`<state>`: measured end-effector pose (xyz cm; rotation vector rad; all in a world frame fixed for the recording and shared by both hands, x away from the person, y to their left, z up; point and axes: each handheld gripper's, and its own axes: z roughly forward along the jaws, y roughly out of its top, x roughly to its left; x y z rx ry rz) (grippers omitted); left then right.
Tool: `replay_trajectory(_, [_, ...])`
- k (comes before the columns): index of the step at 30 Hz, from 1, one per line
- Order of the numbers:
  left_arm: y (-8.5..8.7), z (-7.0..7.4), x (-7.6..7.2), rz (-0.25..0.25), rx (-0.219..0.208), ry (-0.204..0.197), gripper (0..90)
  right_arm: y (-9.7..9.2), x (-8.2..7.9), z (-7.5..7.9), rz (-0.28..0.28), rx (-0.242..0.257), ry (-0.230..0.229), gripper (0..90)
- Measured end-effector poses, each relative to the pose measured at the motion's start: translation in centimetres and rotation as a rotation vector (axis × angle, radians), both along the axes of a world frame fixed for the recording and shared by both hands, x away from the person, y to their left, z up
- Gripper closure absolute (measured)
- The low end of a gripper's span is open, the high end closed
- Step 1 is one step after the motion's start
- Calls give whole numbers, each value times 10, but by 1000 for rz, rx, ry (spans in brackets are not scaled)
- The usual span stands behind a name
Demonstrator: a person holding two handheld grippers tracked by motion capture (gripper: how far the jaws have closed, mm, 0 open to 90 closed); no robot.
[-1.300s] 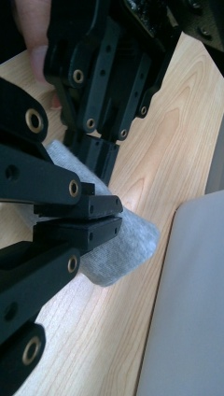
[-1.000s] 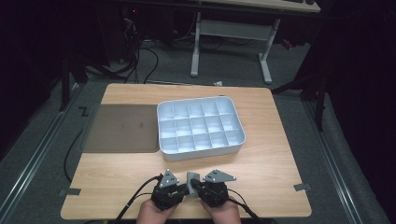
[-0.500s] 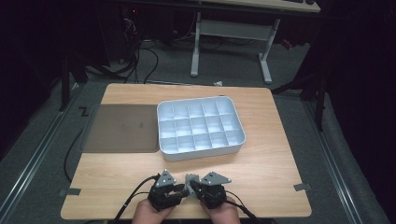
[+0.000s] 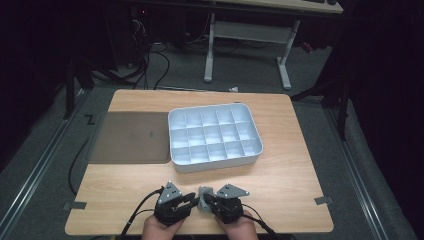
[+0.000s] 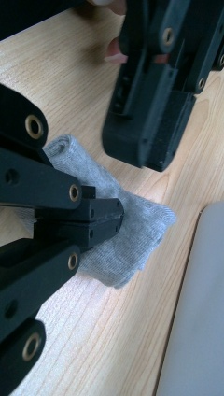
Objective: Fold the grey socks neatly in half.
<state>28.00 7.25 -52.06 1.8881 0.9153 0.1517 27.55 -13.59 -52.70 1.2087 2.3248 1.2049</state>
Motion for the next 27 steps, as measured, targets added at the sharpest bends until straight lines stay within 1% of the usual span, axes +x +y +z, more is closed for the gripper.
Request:
replay_trajectory(2, [-2,2,-2,11,3,-21,793,-1,0,0,3,8,1,900])
replay_trajectory(5, [-5,2,-3,20,14,-32,873,-2,1,-1,6,18,3,900])
replay_trajectory(7, [-7,2,-4,25,21,-41,900,-3,2,-1,11,23,9,900])
replay_trajectory(10, [-13,2,-4,31,38,-55,900,-4,2,-2,12,32,10,900])
replay_trajectory(13, [-19,4,-4,42,43,-68,900,-5,2,-3,13,49,15,900])
replay_trajectory(16, [-24,4,-4,51,54,-69,900,-7,4,-3,20,59,25,900])
replay_trajectory(19, [-29,1,-4,58,79,-69,900,-7,4,-3,20,69,29,900])
replay_trajectory(21, [-29,-2,-4,66,95,-64,900,-8,5,-4,21,77,36,900])
replay_trajectory(23, [-29,-4,-5,78,97,-70,900,-9,6,-4,23,92,39,900])
replay_trajectory(27, [-29,-4,-6,80,109,-72,900,-10,6,-5,26,93,38,900])
